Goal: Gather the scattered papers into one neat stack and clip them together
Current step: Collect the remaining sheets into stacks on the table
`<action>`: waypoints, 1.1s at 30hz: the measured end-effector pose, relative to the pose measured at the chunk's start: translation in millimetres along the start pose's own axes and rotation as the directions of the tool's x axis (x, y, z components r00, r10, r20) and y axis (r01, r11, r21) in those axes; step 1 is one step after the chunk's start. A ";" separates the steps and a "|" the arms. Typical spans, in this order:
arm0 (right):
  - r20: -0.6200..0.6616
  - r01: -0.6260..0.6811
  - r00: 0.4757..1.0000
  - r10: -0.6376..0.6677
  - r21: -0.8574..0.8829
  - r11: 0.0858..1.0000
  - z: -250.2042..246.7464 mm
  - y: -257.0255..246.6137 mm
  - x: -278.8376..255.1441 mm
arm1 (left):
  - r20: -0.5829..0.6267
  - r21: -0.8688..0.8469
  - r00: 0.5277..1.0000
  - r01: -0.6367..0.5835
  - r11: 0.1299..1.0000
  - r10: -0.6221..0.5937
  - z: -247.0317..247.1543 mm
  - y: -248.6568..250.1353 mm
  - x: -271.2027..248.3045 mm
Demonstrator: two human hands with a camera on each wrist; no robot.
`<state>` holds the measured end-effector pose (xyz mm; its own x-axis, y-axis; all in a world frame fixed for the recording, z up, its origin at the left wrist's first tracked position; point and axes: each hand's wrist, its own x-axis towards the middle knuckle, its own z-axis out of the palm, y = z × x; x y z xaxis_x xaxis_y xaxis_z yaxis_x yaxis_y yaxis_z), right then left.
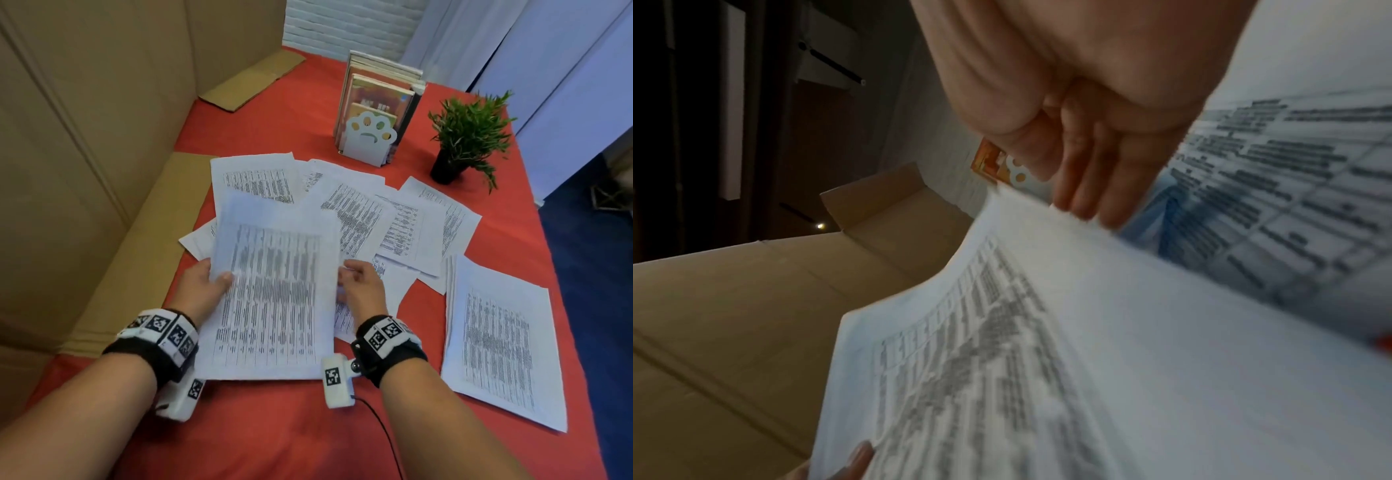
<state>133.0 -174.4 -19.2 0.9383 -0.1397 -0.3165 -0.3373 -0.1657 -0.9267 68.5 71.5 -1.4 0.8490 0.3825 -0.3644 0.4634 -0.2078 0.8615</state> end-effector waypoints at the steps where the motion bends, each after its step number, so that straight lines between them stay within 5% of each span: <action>1: -0.039 0.011 0.999 -0.012 -0.031 0.999 -4.6 -1.7 6.3 | -0.022 -0.020 1.000 0.018 1.000 -0.018 -3.2 4.5 7.9; 6: -0.035 -0.060 0.998 0.055 -0.184 0.981 -26.0 -3.9 34.8 | -0.105 -0.083 0.989 0.100 0.992 -0.109 -5.7 17.8 52.1; 11: 0.094 -0.104 0.987 0.129 -0.231 0.967 -21.3 -0.5 47.0 | -0.166 0.101 0.972 0.182 0.978 -0.164 8.9 30.4 74.1; 21: -0.254 -0.085 0.966 0.040 -0.169 0.982 -63.9 26.0 24.6 | -0.222 0.280 0.968 0.178 0.944 -0.117 16.8 27.8 91.1; 26: -0.212 -0.081 0.977 0.018 -0.292 0.953 -72.7 35.8 17.7 | -0.257 0.181 0.957 0.187 0.966 -0.137 15.3 20.6 80.5; 33: -0.144 0.031 0.985 -0.093 -0.386 0.922 -66.7 23.1 28.2 | -0.138 0.155 0.971 0.215 0.964 -0.195 -3.1 -42.1 39.4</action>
<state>146.5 -247.3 -36.0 0.9446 -0.2630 -0.1962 -0.3119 -0.5339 -0.7859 81.6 98.2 -51.0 0.6992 0.5364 -0.4726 0.6689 -0.2576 0.6973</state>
